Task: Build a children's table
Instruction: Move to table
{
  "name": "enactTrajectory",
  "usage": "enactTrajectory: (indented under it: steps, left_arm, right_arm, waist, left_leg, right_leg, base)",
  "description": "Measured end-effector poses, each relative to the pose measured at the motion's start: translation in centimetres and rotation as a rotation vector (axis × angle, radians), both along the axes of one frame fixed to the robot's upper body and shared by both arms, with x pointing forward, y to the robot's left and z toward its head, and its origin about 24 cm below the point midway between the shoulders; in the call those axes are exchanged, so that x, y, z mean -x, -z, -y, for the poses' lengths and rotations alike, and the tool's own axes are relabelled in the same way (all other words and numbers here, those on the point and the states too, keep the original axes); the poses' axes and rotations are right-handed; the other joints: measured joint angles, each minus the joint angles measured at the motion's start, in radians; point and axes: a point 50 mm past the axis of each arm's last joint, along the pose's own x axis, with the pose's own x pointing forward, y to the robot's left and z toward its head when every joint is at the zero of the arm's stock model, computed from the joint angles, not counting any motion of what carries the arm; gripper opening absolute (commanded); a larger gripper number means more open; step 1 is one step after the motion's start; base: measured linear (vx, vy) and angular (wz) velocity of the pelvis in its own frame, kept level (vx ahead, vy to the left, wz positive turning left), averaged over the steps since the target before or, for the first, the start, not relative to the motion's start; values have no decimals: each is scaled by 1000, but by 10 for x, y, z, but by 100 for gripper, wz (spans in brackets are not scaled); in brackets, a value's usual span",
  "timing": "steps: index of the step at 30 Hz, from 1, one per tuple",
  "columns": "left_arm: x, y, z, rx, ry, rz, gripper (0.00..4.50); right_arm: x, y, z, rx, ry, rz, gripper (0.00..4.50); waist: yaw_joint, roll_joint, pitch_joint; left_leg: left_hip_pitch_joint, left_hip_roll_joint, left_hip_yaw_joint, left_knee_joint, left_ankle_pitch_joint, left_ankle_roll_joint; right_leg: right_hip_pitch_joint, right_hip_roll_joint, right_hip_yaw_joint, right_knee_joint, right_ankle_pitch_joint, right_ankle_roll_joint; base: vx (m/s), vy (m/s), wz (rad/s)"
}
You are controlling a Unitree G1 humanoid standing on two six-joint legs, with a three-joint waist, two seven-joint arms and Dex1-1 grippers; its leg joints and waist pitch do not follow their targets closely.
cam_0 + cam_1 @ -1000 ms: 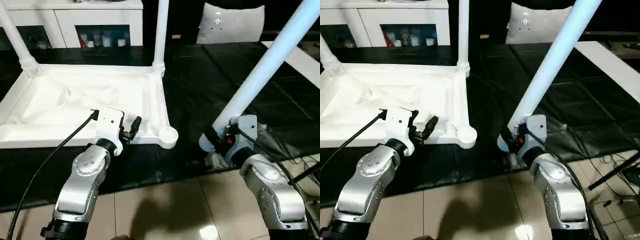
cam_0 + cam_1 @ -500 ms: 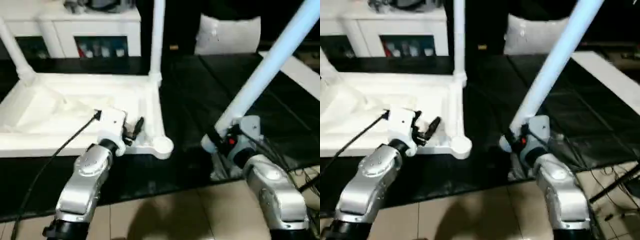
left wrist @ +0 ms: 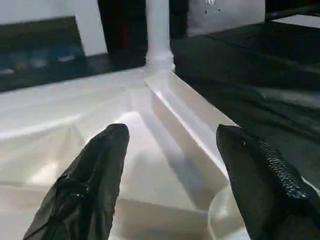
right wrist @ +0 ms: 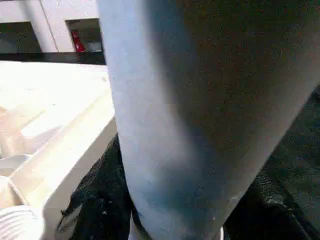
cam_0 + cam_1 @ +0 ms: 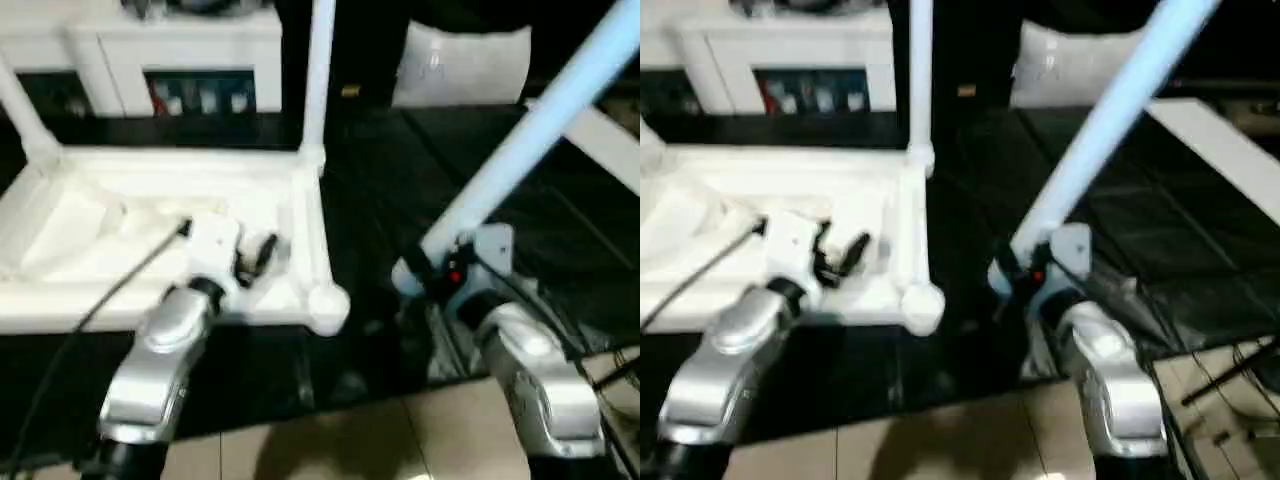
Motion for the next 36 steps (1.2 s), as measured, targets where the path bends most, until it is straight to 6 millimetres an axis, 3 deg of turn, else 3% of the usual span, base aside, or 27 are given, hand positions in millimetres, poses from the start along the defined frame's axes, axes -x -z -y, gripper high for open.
enactTrajectory:
  steps: [2,4,5,7,9,10,11,12,13,14,15,16,17,18,19,20,21,22,23,24,26,27,30,32,33,34,36]
  left_arm:
    - [0,0,11,9,37,-1,323]
    - [0,0,10,-1,39,0,323]
    - [0,0,7,-8,33,0,323]
    - [0,0,5,-20,29,-1,323]
    - [0,0,5,-21,34,0,323]
    - [0,0,5,-21,36,-1,323]
    - [0,0,6,-20,38,-1,323]
    - [0,0,7,-19,42,-1,323]
    - [0,0,7,-19,45,-1,323]
    - [0,1,4,-29,38,-5,323]
    - [-1,2,-2,-45,26,-11,323]
    - [-1,1,-4,-47,17,-10,323]
    - [-2,0,-4,-46,20,-7,323]
    - [-3,-1,-3,-44,25,-2,323]
    - [-3,-2,-2,-44,28,-1,323]
    - [-3,-1,-2,-42,31,-2,323]
    - [-2,2,8,-28,61,-12,323]
    - [-1,2,13,-24,86,-15,323]
    - [-1,2,15,-25,93,-17,323]
    - [-2,1,15,-26,95,-12,323]
    - [-3,0,15,-28,97,-6,323]
    - [-3,-1,13,-36,98,-3,323]
    - [-4,-1,4,-52,84,-4,323]
    - [-5,0,1,-72,110,-13,323]
    - [-6,-2,3,-80,142,-1,323]
    - [-6,-3,6,-85,174,8,323]
    - [-8,-2,11,-120,275,4,323]
  right_arm:
    - [0,5,6,13,14,-21,189]
    - [-1,4,6,28,13,-18,189]
    - [-1,5,3,26,0,-20,189]
    - [0,6,-1,45,-17,-25,189]
    - [-1,7,-1,59,-16,-26,189]
    - [-1,7,0,62,-14,-26,189]
    - [-1,7,1,64,-11,-27,189]
    - [-1,7,3,65,-5,-28,189]
    - [-1,7,4,63,6,-23,189]
    - [-4,5,1,44,4,-15,189]
    - [-7,0,-5,13,-4,5,189]
    - [-7,0,-5,6,-3,8,189]
    - [-6,2,-2,6,8,0,189]
    - [-6,3,2,14,21,-2,189]
    - [-6,2,3,17,25,-1,189]
    - [-5,3,7,24,36,-2,189]
    - [-3,7,14,36,58,-17,189]
    - [-2,9,18,38,74,-26,189]
    - [-2,10,20,38,82,-29,189]
    - [-2,9,21,37,86,-21,189]
    - [-2,6,20,40,84,-3,189]
    - [-1,6,19,37,78,0,189]
    - [-1,7,4,27,8,6,189]
    - [0,6,3,18,-19,13,188]
    - [0,4,7,31,-20,22,188]
    - [-1,3,11,43,-14,29,188]
    - [-2,2,21,59,-19,31,188]
  waist:
    - [22,5,-1]
    - [26,18,-3]
    - [22,20,-3]
    - [13,21,-2]
    - [15,23,-1]
    - [19,23,-1]
    - [24,25,-2]
    - [31,35,-2]
    - [28,41,-3]
    - [30,41,1]
    - [18,39,0]
    - [12,38,-1]
    - [9,38,-2]
    - [6,31,-4]
    - [3,23,-4]
    - [1,2,2]
    - [19,9,6]
    - [24,13,5]
    - [24,16,6]
    - [26,22,7]
    - [27,54,8]
    - [25,71,8]
    - [7,61,7]
    - [-6,50,1]
    - [-1,46,-3]
    - [7,46,-3]
    - [18,44,-2]
  left_leg:
    - [-7,15,-1,23,-1,40]
    - [0,34,-3,5,-7,-40]
    - [8,33,-15,-1,-3,-65]
    - [-1,7,-57,0,-1,-53]
    - [-3,-15,-87,0,0,-43]
    - [-4,-24,-98,0,0,-35]
    - [-18,-27,-100,9,-2,-11]
    - [-26,-24,-99,17,-7,25]
    - [-16,-21,-104,10,-7,27]
    - [-2,-24,-105,-5,-4,-18]
    - [6,-35,-106,-7,-4,-38]
    - [15,-40,-105,-8,-4,-38]
    - [23,-42,-102,-11,-5,-39]
    - [30,-49,-95,-14,-7,-43]
    - [35,-58,-91,-15,-9,-45]
    - [43,-76,-81,-13,-15,-50]
    - [42,-66,-65,24,-30,0]
    - [30,-59,-57,58,-32,3]
    - [23,-53,-54,73,-26,-8]
    - [11,-37,-52,63,-13,-30]
    - [-6,7,-49,-4,14,-62]
    - [1,26,-46,1,43,-93]
    - [2,19,-46,-10,40,-80]
    - [-4,4,-40,-5,39,-73]
    - [-23,-1,-34,3,39,-71]
    - [-39,-2,-34,3,43,-72]
    - [-48,-2,-31,-2,53,-82]
  right_leg:
    - [15,12,-3,-16,4,-6]
    - [24,24,-21,-32,7,-12]
    - [24,27,-29,-32,8,-19]
    - [39,13,-60,-39,2,-15]
    - [59,-2,-71,-41,-14,4]
    - [67,-6,-79,-42,-18,8]
    - [79,-6,-89,-55,-19,12]
    - [94,-6,-111,-75,-15,13]
    - [103,-4,-123,-86,-14,16]
    - [95,1,-106,-65,-22,8]
    - [54,3,-70,23,-35,-10]
    - [20,8,-47,81,-37,-12]
    - [-15,16,-34,102,-36,-8]
    - [-63,23,-14,92,-26,2]
    - [-79,21,1,60,-13,-1]
    - [-75,11,27,40,46,-11]
    - [-61,22,32,26,41,-22]
    - [-49,27,31,18,42,-24]
    - [-35,31,30,11,41,-28]
    - [-19,37,25,3,39,-34]
    - [0,61,0,-11,41,-42]
    - [13,69,-5,-12,37,-41]
    - [-4,55,-20,-12,31,-86]
    - [-21,36,-13,14,24,-63]
    - [-27,31,-5,18,25,-14]
    - [-39,30,-4,23,26,-12]
    - [-53,31,-2,24,32,-10]
  base:
    - [27,-15,4]
    - [0,0,0]
    - [84,-31,10]
    - [79,-9,37]
    - [43,14,56]
    - [43,10,58]
    - [38,1,58]
    - [53,-1,57]
    - [53,-1,57]
    - [71,-24,38]
    - [69,-41,7]
    - [69,-41,7]
    - [56,-34,8]
    - [30,-52,3]
    - [30,-52,3]
    - [7,-106,3]
    - [36,-109,-8]
    - [36,-109,-8]
    - [73,-62,-16]
    - [61,-38,-7]
    - [57,-15,-3]
    - [75,74,0]
    - [92,74,2]
    - [85,49,6]
    - [59,1,2]
    - [59,1,2]
    - [0,0,0]
